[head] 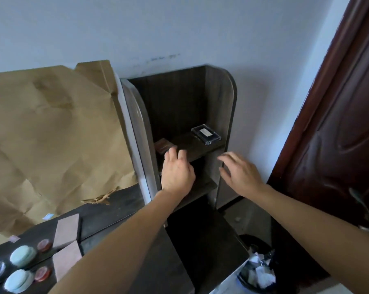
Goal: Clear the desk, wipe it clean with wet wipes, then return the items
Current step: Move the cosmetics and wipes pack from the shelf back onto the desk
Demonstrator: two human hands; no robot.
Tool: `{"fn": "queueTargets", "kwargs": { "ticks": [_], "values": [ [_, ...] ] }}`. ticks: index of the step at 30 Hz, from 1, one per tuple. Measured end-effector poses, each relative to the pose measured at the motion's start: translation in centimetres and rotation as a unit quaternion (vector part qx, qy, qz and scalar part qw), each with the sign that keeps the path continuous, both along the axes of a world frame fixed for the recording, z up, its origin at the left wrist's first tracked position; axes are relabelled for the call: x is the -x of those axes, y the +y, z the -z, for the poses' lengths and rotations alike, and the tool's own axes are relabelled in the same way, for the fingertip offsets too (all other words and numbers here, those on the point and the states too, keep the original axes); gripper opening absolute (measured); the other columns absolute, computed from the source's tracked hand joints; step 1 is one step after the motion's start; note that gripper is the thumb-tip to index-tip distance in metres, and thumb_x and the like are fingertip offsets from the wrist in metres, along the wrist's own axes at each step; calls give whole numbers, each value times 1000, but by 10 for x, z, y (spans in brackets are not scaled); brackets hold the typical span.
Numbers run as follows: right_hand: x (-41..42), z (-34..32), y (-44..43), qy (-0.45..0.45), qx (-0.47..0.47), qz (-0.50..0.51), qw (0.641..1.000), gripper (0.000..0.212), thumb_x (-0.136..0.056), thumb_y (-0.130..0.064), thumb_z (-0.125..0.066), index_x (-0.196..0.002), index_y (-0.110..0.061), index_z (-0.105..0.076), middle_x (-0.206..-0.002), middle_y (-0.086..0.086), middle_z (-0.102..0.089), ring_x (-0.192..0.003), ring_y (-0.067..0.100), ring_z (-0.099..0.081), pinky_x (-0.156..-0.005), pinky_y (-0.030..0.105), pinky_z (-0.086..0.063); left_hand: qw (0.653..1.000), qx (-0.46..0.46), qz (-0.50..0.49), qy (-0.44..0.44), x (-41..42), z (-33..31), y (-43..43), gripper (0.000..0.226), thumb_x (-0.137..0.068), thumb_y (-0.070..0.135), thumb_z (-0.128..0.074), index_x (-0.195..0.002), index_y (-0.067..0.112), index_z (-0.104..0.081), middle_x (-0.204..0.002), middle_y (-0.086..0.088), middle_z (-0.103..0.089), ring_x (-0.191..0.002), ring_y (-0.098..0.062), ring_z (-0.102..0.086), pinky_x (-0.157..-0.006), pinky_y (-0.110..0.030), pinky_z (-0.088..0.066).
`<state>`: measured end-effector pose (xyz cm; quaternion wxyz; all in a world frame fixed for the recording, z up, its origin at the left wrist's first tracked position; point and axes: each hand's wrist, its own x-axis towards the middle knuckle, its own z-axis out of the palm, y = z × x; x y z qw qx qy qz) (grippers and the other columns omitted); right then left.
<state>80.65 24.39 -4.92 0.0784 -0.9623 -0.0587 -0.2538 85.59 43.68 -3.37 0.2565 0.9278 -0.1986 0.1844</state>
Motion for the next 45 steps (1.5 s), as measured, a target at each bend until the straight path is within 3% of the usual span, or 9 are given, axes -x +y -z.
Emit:
{"fn": "queueTargets", "kwargs": {
  "ticks": [6, 14, 22, 27, 31, 34, 38, 41, 45],
  "values": [
    [-74, -33, -8, -16, -20, -6, 1000, 39, -87, -20, -60, -124, -6, -56, -130, 11, -53, -122, 28, -48, -87, 41, -48, 985, -86, -101, 110, -66, -4, -17, 62, -92, 29, -47, -144, 5, -25, -156, -20, -10, -145, -36, -5, -118, -48, -9],
    [-126, -9, -5, 109, -21, 1, 994, 65, -93, -45, -47, -143, -6, -32, -150, 13, -32, -140, 27, -26, -113, 38, -24, 963, -131, -157, 175, -85, 9, -20, 66, -98, 42, -32, -149, 4, -14, -158, -18, -7, -145, -36, 0, -115, -53, -6],
    [-113, 8, -17, 27, -30, -78, 996, 51, -86, -40, -49, -120, -4, -60, -129, 11, -58, -122, 29, -52, -101, 41, -39, 977, -129, -139, 99, -62, 15, -22, 55, -97, 39, -37, -142, 8, -32, -145, -12, -34, -140, -31, -21, -115, -40, -21],
    [-102, 8, -34, 77, -70, -128, 986, 43, -84, -36, -65, -117, -8, -56, -138, 15, -47, -131, 36, -38, -101, 49, -41, 977, -85, -161, 108, -42, 8, -35, 42, -90, 44, -50, -121, 16, -46, -131, -11, -43, -131, -33, -31, -104, -44, -35],
    [-99, -1, -42, 94, -50, -135, 985, 40, -81, -32, -68, -113, -12, -54, -133, 17, -48, -113, 35, -50, -92, 42, -45, 966, -151, -160, 133, -31, 7, -31, 53, -87, 39, -58, -132, 19, -38, -143, -17, -34, -130, -34, -33, -105, -42, -35],
    [-96, -6, -45, 95, -58, -126, 986, 41, -78, -31, -69, -113, -14, -53, -123, 10, -53, -103, 29, -49, -87, 37, -43, 964, -174, -179, 94, -17, 6, -32, 39, -89, 28, -57, -125, 18, -44, -127, -11, -50, -116, -31, -42, -94, -38, -37],
    [-84, 3, -51, 88, -74, -156, 981, 51, -70, -28, -72, -116, -17, -53, -119, 8, -57, -100, 29, -47, -86, 36, -42, 968, -145, -196, 62, 19, 16, -37, 40, -84, 29, -64, -119, 16, -51, -116, -11, -49, -104, -32, -45, -88, -39, -40],
    [-65, 22, -48, 54, -78, -189, 977, 63, -60, -24, -78, -118, -15, -55, -125, 16, -56, -101, 35, -49, -84, 42, -46, 970, -83, -209, 94, 51, 33, -30, 42, -80, 27, -69, -116, 14, -52, -112, -11, -46, -100, -32, -49, -81, -40, -45],
    [-33, 50, -28, 47, -125, -261, 956, 63, -59, -23, -77, -118, -17, -57, -122, 3, -56, -103, 29, -49, -82, 41, -50, 950, -45, -261, 168, 91, 55, 1, 53, -80, 35, -68, -126, 18, -48, -112, -8, -43, -97, -32, -56, -73, -41, -50]
  ]
}}
